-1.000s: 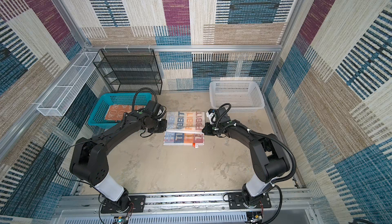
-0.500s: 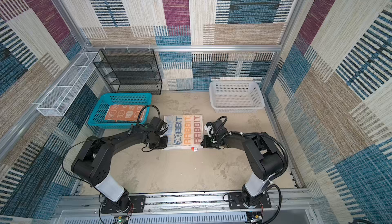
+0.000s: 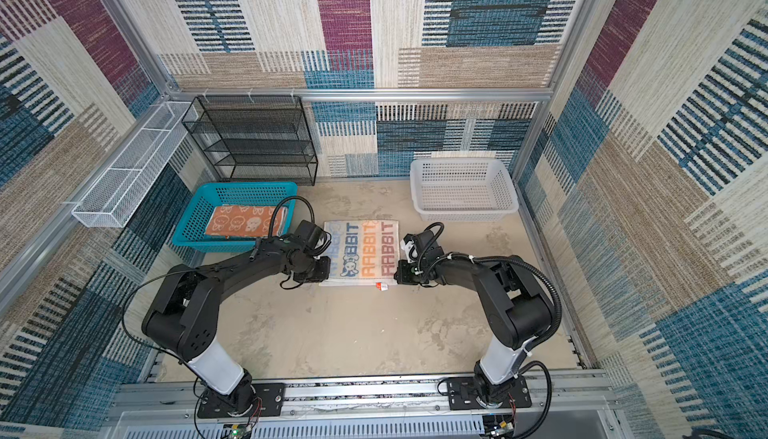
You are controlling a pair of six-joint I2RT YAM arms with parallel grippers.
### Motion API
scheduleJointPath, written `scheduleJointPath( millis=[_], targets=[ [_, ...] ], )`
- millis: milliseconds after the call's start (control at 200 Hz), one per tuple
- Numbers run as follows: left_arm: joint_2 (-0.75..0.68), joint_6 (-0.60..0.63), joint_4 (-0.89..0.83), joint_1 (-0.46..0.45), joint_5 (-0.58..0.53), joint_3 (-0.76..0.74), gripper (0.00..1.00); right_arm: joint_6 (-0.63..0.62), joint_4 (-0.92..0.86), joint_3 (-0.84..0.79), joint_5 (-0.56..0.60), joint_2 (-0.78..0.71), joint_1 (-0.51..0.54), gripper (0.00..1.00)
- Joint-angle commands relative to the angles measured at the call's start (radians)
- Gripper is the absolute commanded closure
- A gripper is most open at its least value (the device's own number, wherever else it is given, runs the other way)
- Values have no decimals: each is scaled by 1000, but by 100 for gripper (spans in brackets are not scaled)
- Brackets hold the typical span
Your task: Fold and stack the towels
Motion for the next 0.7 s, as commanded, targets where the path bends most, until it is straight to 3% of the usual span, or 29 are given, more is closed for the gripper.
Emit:
scheduleJointPath(
  millis=[0,205,696],
  targets=[
    [-48,17,-58,2,-49,26,100,-19,-62,27,27,-54,2,100],
    [-81,12,-58,2,-51,-4,100,-14,-76,8,22,-106,6,100],
    [4,11,25,1,-49,-96,100,13,21,-94,4,-35,26,100]
  ],
)
